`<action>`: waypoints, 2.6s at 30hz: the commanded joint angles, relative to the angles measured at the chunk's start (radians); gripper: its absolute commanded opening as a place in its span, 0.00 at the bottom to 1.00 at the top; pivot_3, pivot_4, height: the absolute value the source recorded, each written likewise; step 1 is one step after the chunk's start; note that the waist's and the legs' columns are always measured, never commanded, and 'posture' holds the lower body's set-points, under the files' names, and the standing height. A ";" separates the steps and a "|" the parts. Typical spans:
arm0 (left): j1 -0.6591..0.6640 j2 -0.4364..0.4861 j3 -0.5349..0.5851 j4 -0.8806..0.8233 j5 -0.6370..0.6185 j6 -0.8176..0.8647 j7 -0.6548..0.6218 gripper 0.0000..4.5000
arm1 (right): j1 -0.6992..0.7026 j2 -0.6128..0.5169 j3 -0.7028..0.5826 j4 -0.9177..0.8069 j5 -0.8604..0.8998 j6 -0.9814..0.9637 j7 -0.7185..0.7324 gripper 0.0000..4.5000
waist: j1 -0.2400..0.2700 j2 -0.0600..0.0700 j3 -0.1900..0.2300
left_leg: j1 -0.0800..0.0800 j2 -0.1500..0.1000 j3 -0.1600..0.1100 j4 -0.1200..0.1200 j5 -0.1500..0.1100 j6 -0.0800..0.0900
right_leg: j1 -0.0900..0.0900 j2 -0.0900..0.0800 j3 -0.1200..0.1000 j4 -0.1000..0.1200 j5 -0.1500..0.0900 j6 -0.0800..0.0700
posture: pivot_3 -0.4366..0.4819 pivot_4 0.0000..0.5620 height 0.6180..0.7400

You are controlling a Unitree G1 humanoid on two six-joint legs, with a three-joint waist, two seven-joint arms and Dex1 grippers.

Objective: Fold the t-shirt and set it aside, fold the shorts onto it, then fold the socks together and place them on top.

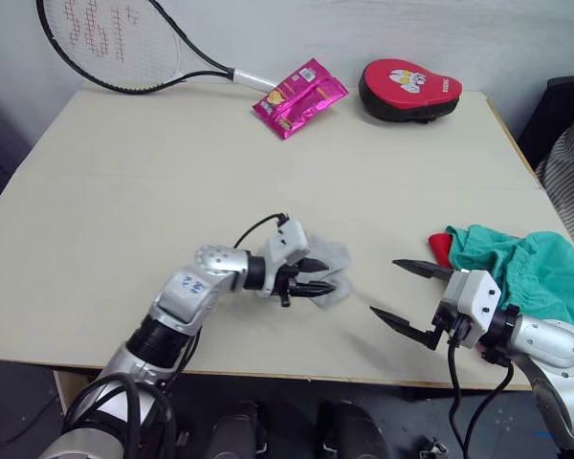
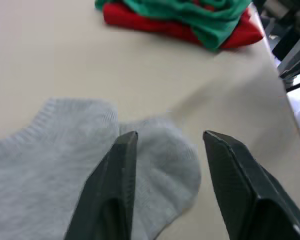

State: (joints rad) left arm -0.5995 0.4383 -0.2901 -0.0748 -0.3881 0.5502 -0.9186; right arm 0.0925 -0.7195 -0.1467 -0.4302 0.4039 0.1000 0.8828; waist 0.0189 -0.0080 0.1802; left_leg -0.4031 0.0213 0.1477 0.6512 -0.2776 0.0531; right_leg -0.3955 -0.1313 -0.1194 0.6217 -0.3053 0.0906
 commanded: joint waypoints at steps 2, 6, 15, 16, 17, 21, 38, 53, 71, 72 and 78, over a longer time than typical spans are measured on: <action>0.029 0.100 0.217 0.024 -0.107 -0.047 -0.098 0.48 | -0.086 -0.015 0.104 -0.064 -0.004 0.093 0.012 1.00 | -0.016 0.000 0.000 | 0.000 0.000 0.000 0.000 0.000 0.000 | 0.000 0.000 0.000 0.000 0.000 0.000 | 0.48 0.27 1.00; 0.014 0.177 0.252 0.251 0.060 -0.332 -0.098 0.48 | -0.199 0.023 0.280 0.042 -0.172 0.099 -0.017 1.00 | -0.019 0.000 0.000 | 0.000 0.000 -0.002 0.000 0.000 0.000 | 0.001 0.000 -0.002 0.000 0.000 -0.001 | 0.48 0.27 1.00; -0.136 0.103 0.145 0.651 0.238 -0.530 -0.142 0.49 | -0.242 0.069 0.365 0.180 -0.275 0.114 -0.041 0.96 | 0.004 -0.001 0.000 | -0.005 -0.004 -0.001 0.005 -0.003 0.006 | 0.000 -0.003 -0.004 0.000 0.001 0.002 | 0.48 0.27 1.00; -0.146 0.091 0.141 0.679 0.248 -0.542 -0.148 0.49 | -0.233 0.065 0.369 0.184 -0.282 0.102 -0.037 0.91 | 0.003 -0.001 0.000 | -0.005 -0.004 -0.001 0.006 -0.003 0.006 | 0.000 -0.003 -0.004 0.000 0.001 0.002 | 0.48 0.27 1.00; -0.155 0.078 0.135 0.712 0.263 -0.558 -0.146 0.49 | -0.229 0.065 0.367 0.187 -0.289 0.097 -0.043 0.86 | 0.002 -0.001 0.000 | -0.005 -0.004 -0.001 0.007 -0.004 0.007 | 0.000 -0.003 -0.004 0.000 0.001 0.002 | 0.48 0.27 1.00; -0.185 0.023 0.129 0.801 0.291 -0.600 -0.137 0.49 | -0.245 0.072 0.354 0.210 -0.296 0.105 -0.065 0.57 | 0.001 -0.001 0.000 | -0.004 -0.003 0.000 0.008 -0.004 0.007 | 0.001 -0.003 -0.003 0.000 0.002 0.003 | 0.48 0.27 1.00; -0.068 0.017 0.154 0.666 0.282 -0.531 -0.186 0.00 | -0.402 0.009 0.349 0.454 -0.317 -0.091 0.076 0.00 | -0.013 -0.001 0.000 | -0.003 -0.003 -0.001 0.010 -0.005 0.007 | 0.002 -0.004 -0.003 0.002 0.002 0.003 | 0.48 0.27 1.00; 0.247 0.080 0.246 0.123 0.237 -0.287 0.043 0.15 | -0.494 0.042 0.348 0.618 -0.251 -0.185 0.209 0.22 | -0.045 -0.001 0.000 | -0.002 -0.001 -0.001 0.009 -0.005 0.005 | 0.003 -0.003 -0.003 0.003 0.002 0.003 | 0.48 0.27 1.00; 0.388 0.332 0.304 -0.276 -0.092 0.298 0.007 0.99 | -0.852 -0.011 0.302 0.607 0.080 0.863 0.140 1.00 | -0.043 0.002 0.001 | -0.001 -0.001 -0.002 0.000 -0.009 -0.006 | -0.001 -0.004 -0.002 0.000 -0.001 -0.002 | 0.48 0.27 1.00; 0.385 0.305 0.293 -0.300 -0.100 0.341 0.046 0.99 | -0.873 0.015 0.319 0.644 0.059 0.857 0.129 1.00 | -0.042 0.002 0.001 | -0.003 -0.001 -0.002 0.000 -0.009 -0.006 | -0.002 -0.005 -0.002 0.000 -0.001 -0.002 | 0.48 0.27 1.00; 0.368 0.177 0.215 -0.371 -0.104 0.553 0.228 0.99 | -1.007 0.154 0.322 0.904 -0.042 0.769 0.058 1.00 | -0.046 0.003 0.001 | -0.004 -0.004 0.001 0.000 -0.003 0.004 | -0.001 -0.004 -0.001 0.003 0.001 0.001 | 0.48 0.27 1.00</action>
State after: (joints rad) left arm -0.2416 0.6383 -0.0325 -0.4302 -0.4781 1.0426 -0.7326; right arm -0.8836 -0.5758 0.1999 0.4424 0.3760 0.8953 0.9510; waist -0.0268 -0.0055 0.1813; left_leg -0.4057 0.0171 0.1486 0.6516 -0.2799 0.0577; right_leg -0.3958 -0.1352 -0.1199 0.6244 -0.3043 0.0924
